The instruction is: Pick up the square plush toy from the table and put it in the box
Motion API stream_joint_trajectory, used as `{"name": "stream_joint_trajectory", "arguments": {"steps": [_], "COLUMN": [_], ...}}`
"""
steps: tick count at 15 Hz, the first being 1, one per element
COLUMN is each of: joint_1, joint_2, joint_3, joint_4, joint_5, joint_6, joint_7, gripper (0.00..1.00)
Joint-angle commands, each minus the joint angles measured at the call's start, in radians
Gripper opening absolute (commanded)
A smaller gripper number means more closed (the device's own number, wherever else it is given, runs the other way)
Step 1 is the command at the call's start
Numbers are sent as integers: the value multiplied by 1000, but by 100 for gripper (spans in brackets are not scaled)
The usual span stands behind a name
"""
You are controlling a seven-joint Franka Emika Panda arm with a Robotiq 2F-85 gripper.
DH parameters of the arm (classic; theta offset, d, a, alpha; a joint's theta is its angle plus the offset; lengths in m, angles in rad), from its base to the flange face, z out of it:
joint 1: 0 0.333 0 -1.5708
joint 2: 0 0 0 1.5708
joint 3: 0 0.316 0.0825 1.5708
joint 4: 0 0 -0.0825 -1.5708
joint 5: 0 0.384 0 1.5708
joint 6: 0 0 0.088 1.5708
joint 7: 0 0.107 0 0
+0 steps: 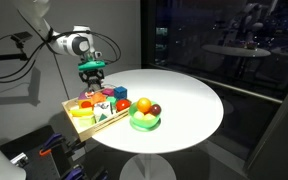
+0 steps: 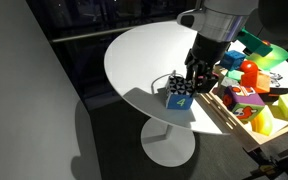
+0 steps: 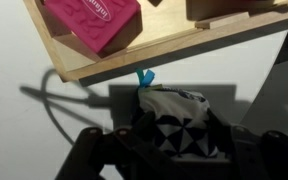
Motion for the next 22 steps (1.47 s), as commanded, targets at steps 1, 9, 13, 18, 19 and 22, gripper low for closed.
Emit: {"name": "stream_joint_trajectory", "arguments": {"steps": [1,9,13,18,19,22], "joint_1": [-12,-23,-31,-45,-46,-41], "joint_2": [24,-11,-33,-61,-66,-83], "joint_3": [8,26,34,49,50,45], "joint_4": [23,19,17,31,35,45], "joint_5": [-28,13,29,109,124,143], "joint_6": [-13,-57,-89,-137,-145,-154], "joint_7": [28,2,-8,-36,-37,-17], "gripper": [28,6,6,33,40,62]}}
